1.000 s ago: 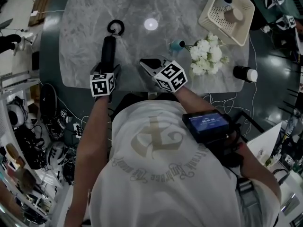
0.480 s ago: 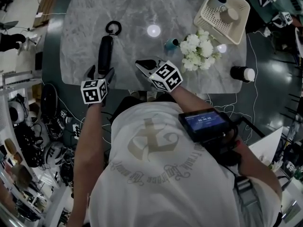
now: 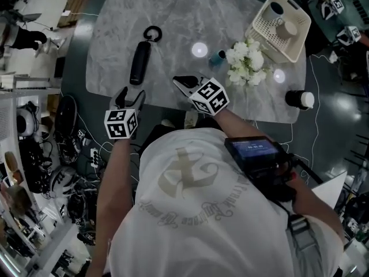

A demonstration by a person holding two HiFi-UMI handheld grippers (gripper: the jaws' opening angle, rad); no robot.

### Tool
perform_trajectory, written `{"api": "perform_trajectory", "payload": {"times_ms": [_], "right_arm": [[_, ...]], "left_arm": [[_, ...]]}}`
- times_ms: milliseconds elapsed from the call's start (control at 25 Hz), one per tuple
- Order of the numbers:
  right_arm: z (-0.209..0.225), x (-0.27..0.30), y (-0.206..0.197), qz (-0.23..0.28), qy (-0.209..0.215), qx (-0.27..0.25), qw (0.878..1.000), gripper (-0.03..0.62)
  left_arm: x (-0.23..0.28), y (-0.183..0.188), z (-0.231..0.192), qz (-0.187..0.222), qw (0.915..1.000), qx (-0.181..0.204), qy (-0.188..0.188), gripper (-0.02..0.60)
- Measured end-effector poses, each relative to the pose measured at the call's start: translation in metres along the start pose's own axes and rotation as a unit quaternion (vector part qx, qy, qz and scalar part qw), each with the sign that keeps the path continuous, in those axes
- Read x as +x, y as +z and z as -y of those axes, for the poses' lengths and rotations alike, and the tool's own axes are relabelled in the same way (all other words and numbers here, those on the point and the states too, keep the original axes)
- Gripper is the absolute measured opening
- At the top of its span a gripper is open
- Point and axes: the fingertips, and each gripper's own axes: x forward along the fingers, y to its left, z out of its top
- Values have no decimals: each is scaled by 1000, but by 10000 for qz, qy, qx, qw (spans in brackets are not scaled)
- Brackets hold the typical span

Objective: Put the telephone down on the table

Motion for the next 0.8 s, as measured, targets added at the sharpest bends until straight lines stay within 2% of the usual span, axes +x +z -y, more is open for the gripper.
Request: {"api": "perform_trajectory", "payload": {"times_ms": [280,800], "right_arm": [[-24,-6,10,208,-81,-107,9997,15],[-91,-32,15,500,-201,-311,9981,15]], "left_arm": [[-38,-18,14,308,9992,-139,-197,222],[-123,-58,4,884,9938,-667,-27,30]]}}
